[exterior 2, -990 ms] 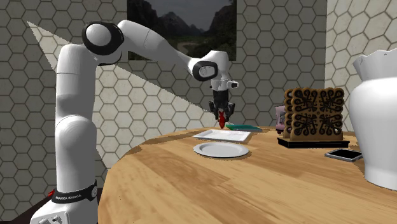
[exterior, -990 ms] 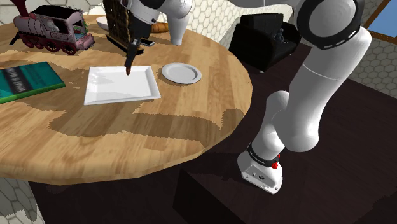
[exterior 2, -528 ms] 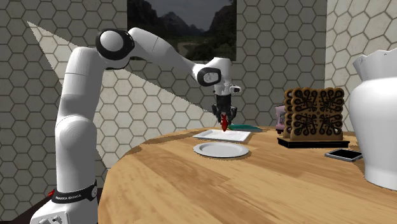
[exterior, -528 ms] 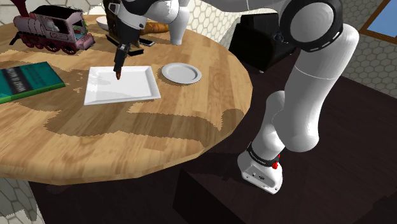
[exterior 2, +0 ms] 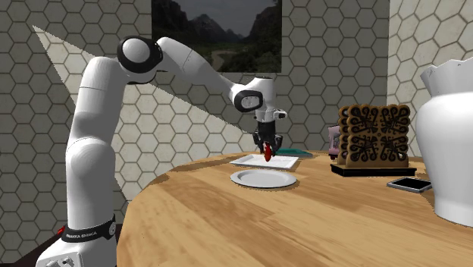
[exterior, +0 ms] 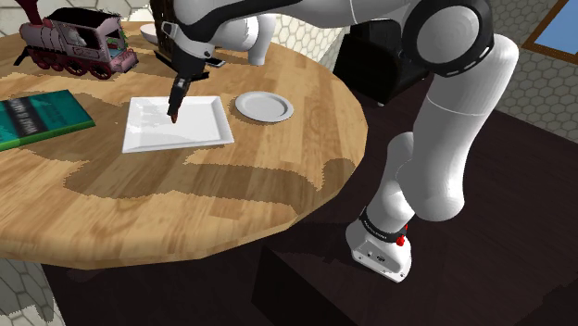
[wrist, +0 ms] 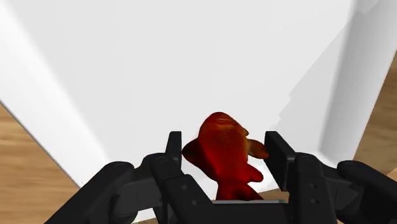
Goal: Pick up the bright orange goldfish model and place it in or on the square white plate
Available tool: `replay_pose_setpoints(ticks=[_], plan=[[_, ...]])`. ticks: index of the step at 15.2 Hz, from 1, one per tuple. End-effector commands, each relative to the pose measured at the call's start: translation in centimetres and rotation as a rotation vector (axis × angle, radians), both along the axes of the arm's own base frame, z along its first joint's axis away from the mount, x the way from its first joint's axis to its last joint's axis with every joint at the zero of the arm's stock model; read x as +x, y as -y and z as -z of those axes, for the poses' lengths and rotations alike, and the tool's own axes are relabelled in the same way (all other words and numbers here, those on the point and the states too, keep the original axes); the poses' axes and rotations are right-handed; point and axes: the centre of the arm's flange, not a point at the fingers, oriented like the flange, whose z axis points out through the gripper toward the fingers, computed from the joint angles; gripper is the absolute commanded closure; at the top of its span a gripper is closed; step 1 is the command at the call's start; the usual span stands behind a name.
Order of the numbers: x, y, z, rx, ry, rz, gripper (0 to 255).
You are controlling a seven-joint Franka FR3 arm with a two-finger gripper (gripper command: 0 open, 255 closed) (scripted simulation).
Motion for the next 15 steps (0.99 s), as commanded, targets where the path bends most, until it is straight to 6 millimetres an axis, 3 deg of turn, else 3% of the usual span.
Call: replay_pose_setpoints(ticks=[1, 8, 9, 14, 15], plan=[[0.0, -0.1, 1.0, -0.006, -0.011, -0.001, 255], [0.0, -0.1, 1.0, -0.006, -0.011, -0.001, 255], [0.1, -0.1, 0.9, -0.006, -0.011, -0.001, 0], [0.0, -0.1, 1.0, -0.006, -0.011, -0.001, 0], [-0.2, 0.4, -0.2, -0.006, -0.011, -0.001, 0]])
